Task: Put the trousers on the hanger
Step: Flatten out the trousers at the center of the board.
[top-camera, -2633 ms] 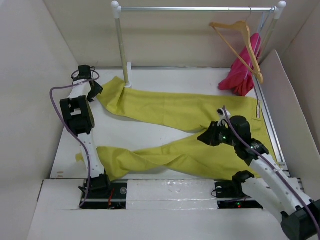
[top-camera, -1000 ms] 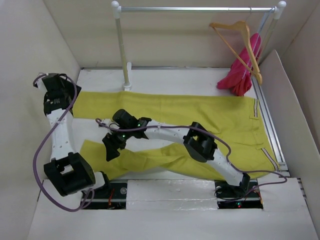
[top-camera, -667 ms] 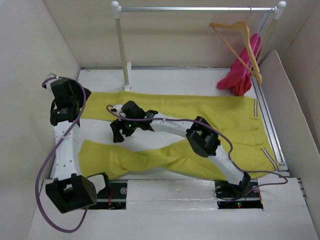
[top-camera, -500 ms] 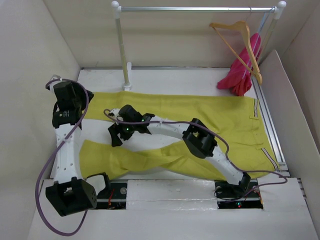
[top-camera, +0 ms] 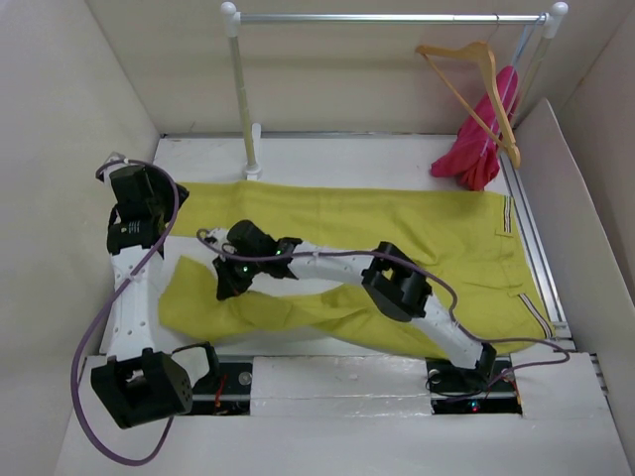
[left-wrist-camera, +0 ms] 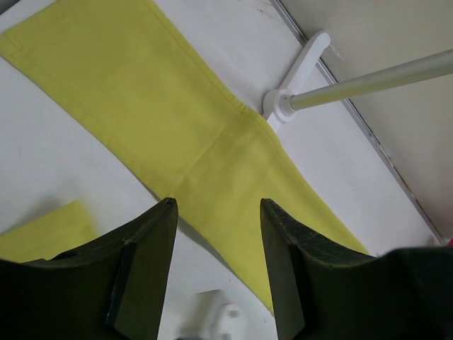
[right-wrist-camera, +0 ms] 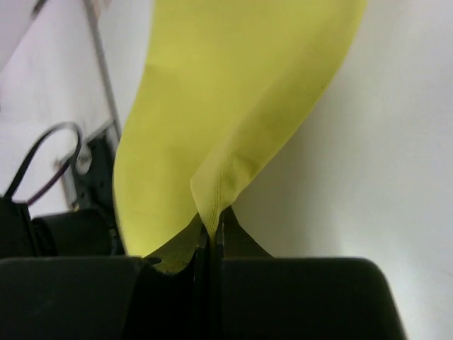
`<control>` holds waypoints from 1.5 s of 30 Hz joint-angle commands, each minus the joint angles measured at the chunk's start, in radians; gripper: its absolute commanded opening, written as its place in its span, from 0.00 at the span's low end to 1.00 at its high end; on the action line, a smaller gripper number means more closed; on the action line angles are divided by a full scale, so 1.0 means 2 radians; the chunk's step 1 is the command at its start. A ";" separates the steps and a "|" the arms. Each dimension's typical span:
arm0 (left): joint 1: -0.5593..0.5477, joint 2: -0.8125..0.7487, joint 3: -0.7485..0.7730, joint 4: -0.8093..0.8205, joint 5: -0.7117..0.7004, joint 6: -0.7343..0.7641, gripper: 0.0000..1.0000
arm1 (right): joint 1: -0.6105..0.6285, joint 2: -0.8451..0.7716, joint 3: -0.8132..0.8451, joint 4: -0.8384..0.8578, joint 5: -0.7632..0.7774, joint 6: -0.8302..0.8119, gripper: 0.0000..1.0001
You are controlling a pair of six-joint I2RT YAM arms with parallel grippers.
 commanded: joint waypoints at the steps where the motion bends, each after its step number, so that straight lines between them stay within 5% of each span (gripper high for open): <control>1: 0.000 -0.001 0.009 0.016 0.009 0.012 0.46 | -0.051 -0.120 0.026 0.009 0.101 -0.027 0.00; 8: 0.000 0.011 0.038 0.012 0.005 0.009 0.46 | -0.072 -0.177 0.091 -0.098 0.192 -0.097 0.00; 17: 0.000 0.024 0.075 -0.017 -0.089 0.011 0.46 | -0.007 -0.028 0.203 -0.163 0.189 -0.119 0.01; 18: 0.000 0.031 0.071 -0.023 -0.137 0.008 0.47 | 0.016 0.020 0.241 -0.174 0.185 -0.116 0.22; 19: 0.000 0.031 0.071 -0.023 -0.138 0.008 0.47 | 0.017 0.021 0.254 -0.174 0.176 -0.116 0.22; 20: 0.004 0.038 0.072 -0.030 -0.155 0.004 0.47 | 0.023 0.030 0.265 -0.183 0.169 -0.116 0.51; 21: 0.004 0.041 0.073 -0.042 -0.188 0.000 0.47 | 0.034 0.035 0.269 -0.188 0.165 -0.116 0.65; 23: 0.004 0.041 0.070 -0.047 -0.207 -0.003 0.47 | 0.034 0.015 0.232 -0.183 0.138 -0.114 0.79; 26: 0.009 0.035 0.058 -0.040 -0.206 0.005 0.53 | 0.019 -0.072 0.102 -0.128 0.114 -0.099 0.80; 34: -0.002 0.044 -0.014 -0.059 -0.150 0.084 0.59 | -0.053 -0.232 -0.091 -0.097 0.076 -0.106 0.83; 36: -0.013 0.065 -0.018 -0.094 -0.126 0.123 0.59 | -0.075 -0.265 -0.126 -0.090 0.061 -0.105 0.80; 38: -0.032 0.073 -0.022 -0.116 -0.129 0.134 0.58 | -0.085 -0.289 -0.178 -0.075 0.052 -0.102 0.54; 41: -0.032 0.065 -0.003 -0.156 -0.139 0.120 0.58 | -0.102 -0.337 -0.245 -0.058 0.060 -0.100 0.00; 45: -0.013 0.100 0.020 -0.184 -0.136 0.120 0.65 | -0.118 -0.397 -0.313 -0.040 0.073 -0.086 0.00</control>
